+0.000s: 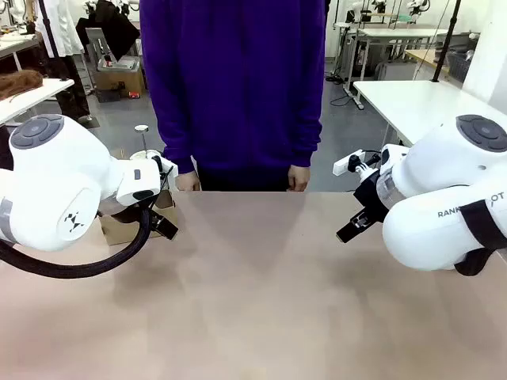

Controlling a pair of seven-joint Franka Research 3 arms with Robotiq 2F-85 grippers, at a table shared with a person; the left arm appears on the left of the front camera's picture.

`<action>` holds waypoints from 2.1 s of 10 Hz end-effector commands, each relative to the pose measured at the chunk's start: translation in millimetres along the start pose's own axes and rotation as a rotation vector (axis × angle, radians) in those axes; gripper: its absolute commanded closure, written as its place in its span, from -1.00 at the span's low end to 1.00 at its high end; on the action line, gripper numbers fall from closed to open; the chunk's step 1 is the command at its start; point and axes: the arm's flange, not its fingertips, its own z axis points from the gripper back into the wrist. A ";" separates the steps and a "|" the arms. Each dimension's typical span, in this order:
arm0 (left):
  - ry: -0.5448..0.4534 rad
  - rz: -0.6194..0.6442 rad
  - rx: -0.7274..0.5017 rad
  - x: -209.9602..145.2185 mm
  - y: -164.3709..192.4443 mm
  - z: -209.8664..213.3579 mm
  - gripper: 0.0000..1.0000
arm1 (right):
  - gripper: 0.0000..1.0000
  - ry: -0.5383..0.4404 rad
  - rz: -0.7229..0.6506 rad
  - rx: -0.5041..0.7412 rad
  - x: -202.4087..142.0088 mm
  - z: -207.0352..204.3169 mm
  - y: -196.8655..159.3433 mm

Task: Pour a drink into a cup and package it in a carrier.
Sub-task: Pick up the 600 ml Paper Cup and place it in the middle top area of the table.

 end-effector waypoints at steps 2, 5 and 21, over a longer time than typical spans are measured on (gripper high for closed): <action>0.000 0.000 0.000 0.0 0.0 0.0 -1.00 | -1.00 0.000 0.000 0.000 0.0 0.0 0.0; 0.000 0.000 0.000 0.0 0.0 0.0 -1.00 | -1.00 0.000 0.000 0.000 0.0 0.0 0.0; 0.000 0.000 0.000 0.0 0.0 0.0 -1.00 | -1.00 -0.485 -0.060 0.525 -89.6 136.1 -347.0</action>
